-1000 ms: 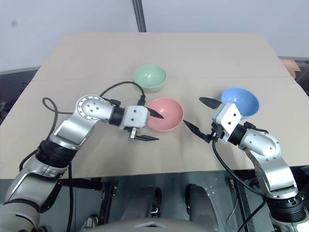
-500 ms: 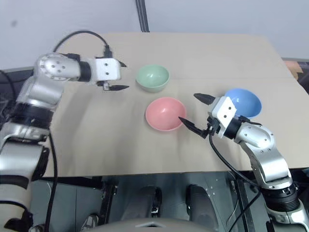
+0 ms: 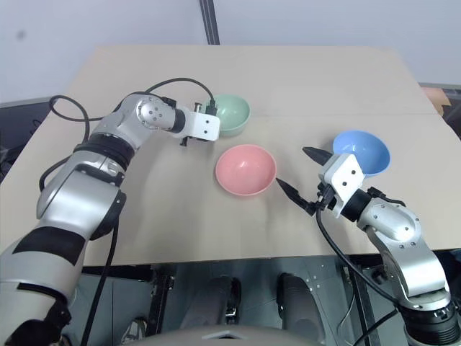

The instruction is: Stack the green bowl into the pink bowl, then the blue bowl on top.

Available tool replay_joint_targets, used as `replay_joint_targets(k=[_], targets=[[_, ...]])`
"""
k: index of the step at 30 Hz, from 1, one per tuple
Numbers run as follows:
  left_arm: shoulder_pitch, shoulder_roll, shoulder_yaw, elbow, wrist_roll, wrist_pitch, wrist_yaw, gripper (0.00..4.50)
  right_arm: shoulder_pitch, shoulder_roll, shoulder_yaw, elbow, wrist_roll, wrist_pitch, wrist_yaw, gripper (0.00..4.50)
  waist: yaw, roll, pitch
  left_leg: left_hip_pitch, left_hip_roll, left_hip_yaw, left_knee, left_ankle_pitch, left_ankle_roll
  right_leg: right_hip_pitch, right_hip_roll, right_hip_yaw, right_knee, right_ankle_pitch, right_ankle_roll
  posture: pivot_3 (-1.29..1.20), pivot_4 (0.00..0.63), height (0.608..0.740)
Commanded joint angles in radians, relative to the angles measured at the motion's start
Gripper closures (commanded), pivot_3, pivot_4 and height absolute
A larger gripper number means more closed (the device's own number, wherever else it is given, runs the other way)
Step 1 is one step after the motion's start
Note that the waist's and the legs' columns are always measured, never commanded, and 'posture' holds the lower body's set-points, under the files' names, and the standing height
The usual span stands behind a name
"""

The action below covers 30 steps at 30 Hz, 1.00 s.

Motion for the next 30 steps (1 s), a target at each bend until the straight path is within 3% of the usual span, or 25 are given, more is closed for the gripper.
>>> replay_joint_targets(k=[1,5,7,13,16,18,22,23,25,30], targets=[[-0.030,-0.012,0.030,0.005,-0.022,-0.040,-0.002,4.47,0.013,-0.012,-0.042,-0.053,0.004,0.001,-0.015,0.00,0.000,0.000,0.000,0.000,0.000,0.000,0.000,0.000,0.000,0.000,0.000,0.000,0.000,0.000,0.000,0.00,0.150,0.740],[0.003,-0.010,0.122,-0.083,-0.175,-0.111,-0.166,4.47,0.023,-0.019,-0.056,-0.047,0.007,-0.001,-0.017,0.00,0.000,0.000,0.000,-0.001,0.000,0.000,0.000,0.000,0.000,0.000,0.000,0.000,0.000,0.000,0.000,0.00,0.150,0.740],[0.058,0.007,0.167,-0.230,-0.289,-0.087,-0.292,4.47,0.029,-0.023,-0.066,-0.038,0.008,-0.006,-0.012,0.00,0.000,0.000,0.000,0.000,0.000,-0.001,0.000,0.000,0.000,0.000,-0.001,0.000,0.000,0.000,0.000,0.00,0.150,0.740],[0.280,0.137,0.209,-0.830,-0.564,0.197,-0.588,4.47,0.022,-0.029,-0.076,0.005,0.003,-0.029,0.002,0.00,-0.012,0.000,0.000,0.000,0.001,0.000,0.000,0.000,0.000,-0.001,0.000,0.001,0.002,0.000,-0.001,0.00,0.150,0.740],[0.350,0.184,0.202,-0.975,-0.602,0.263,-0.631,4.47,0.015,-0.026,-0.068,0.029,-0.008,-0.043,0.004,0.00,-0.015,0.000,0.000,0.002,0.001,0.000,0.001,0.000,0.000,0.000,0.000,0.002,0.004,0.000,-0.001,0.00,0.150,0.740],[0.379,0.213,0.196,-1.019,-0.606,0.283,-0.657,3.82,0.018,-0.022,-0.064,0.040,-0.013,-0.051,0.006,0.00,-0.012,0.000,0.000,0.003,0.001,0.000,0.001,0.000,0.000,0.000,0.000,0.002,0.006,0.000,-0.001,0.00,0.150,0.740],[0.400,0.226,0.220,-1.066,-0.618,0.320,-0.640,2.05,0.028,-0.020,-0.059,0.068,-0.025,-0.069,0.009,0.00,-0.008,0.000,0.000,0.004,0.001,0.000,0.004,0.000,0.000,0.001,0.000,0.002,0.008,-0.001,0.000,0.00,0.150,0.740],[0.402,0.226,0.230,-1.082,-0.627,0.350,-0.629,1.33,0.027,-0.021,-0.058,0.080,-0.032,-0.073,0.008,0.00,-0.007,0.000,0.000,0.004,0.001,0.001,0.005,0.000,0.000,0.001,0.000,0.003,0.009,-0.002,0.002,0.00,0.150,0.740],[0.417,0.241,0.261,-1.144,-0.658,0.478,-0.599,0.68,0.015,-0.029,-0.049,0.122,-0.076,-0.076,-0.014,0.00,-0.007,0.000,0.000,0.004,0.001,0.000,0.006,0.000,0.000,0.001,0.000,0.003,0.010,-0.002,0.002,0.00,0.150,0.740],[0.509,0.284,0.408,-1.333,-0.869,0.844,-0.517,0.68,-0.051,-0.044,-0.034,0.257,-0.207,-0.065,-0.089,0.00,-0.021,0.001,0.000,0.003,0.001,0.001,0.010,0.000,0.000,0.001,0.000,0.003,0.011,-0.002,0.002,0.00,0.150,0.740]])
